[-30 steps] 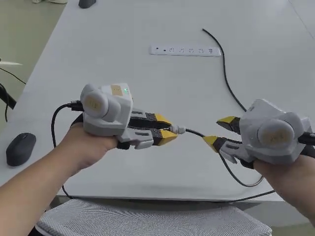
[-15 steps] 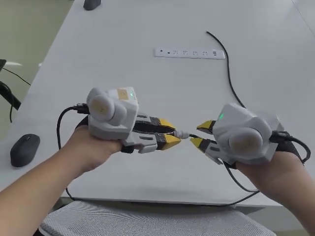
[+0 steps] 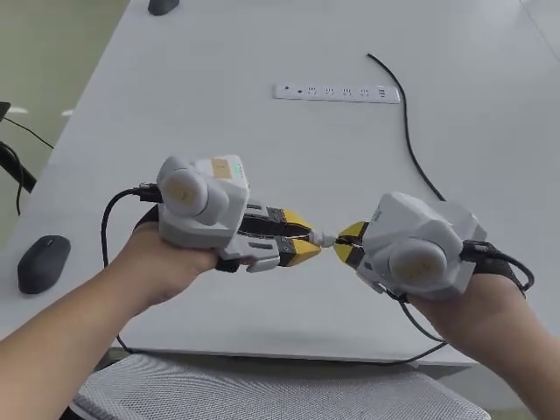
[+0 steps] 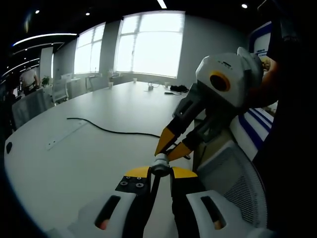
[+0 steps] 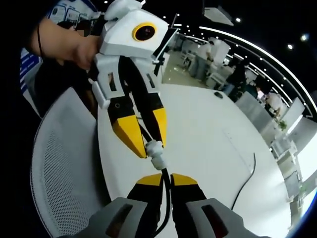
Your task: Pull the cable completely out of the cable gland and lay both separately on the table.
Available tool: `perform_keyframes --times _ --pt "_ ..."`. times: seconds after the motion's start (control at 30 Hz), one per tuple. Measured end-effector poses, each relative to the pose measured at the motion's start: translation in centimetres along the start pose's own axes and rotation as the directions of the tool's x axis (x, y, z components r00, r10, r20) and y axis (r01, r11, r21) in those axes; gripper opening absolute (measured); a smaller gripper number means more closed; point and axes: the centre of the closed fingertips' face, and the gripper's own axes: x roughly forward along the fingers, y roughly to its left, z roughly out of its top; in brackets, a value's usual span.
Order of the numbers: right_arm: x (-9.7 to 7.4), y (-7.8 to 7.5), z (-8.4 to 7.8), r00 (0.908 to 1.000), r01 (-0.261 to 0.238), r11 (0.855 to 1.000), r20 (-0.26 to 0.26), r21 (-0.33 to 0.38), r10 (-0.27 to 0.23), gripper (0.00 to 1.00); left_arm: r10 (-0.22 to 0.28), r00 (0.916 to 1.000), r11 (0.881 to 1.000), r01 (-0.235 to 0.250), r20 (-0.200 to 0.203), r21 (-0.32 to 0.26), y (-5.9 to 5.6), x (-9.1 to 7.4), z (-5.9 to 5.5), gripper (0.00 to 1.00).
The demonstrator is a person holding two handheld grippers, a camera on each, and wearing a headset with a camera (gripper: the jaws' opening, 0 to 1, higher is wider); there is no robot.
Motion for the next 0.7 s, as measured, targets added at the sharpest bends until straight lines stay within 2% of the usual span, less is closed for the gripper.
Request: perform_keyframes --times 0.1,0.4,0.47,0.6,0.7 --pt "-0.1 -0.1 0.0 0.9999 0.0 0.999 0.016 0.035 -0.001 0.0 0.0 1.0 1.0 0.0 0.004 0.001 0.0 0.0 0.1 0.15" --pt "-0.2 -0.7 -1.1 0.9997 0.024 0.994 0.006 0.107 -0.025 0.0 0.004 1.0 1.0 -0.004 0.007 0.012 0.0 -0.1 0.2 0.15" --pt "-0.3 -0.9 -1.1 0.9989 0.037 0.987 0.021 0.157 -0.041 0.0 0.005 0.9999 1.0 -0.005 0.012 0.011 0.0 -0.1 0.3 0.15" --pt "-0.5 -1.7 -1.6 0.9968 0.076 0.975 0.008 0.207 -0.08 0.0 0.02 0.9994 1.0 -0.02 0.03 0.014 0.2 -0.3 0.7 0.15" --pt "-0.5 -2.0 -2.0 0.996 0.087 0.966 0.002 0.244 -0.09 0.0 0.022 0.9993 1.0 -0.023 0.031 0.018 0.4 -0.3 0.8 0.15"
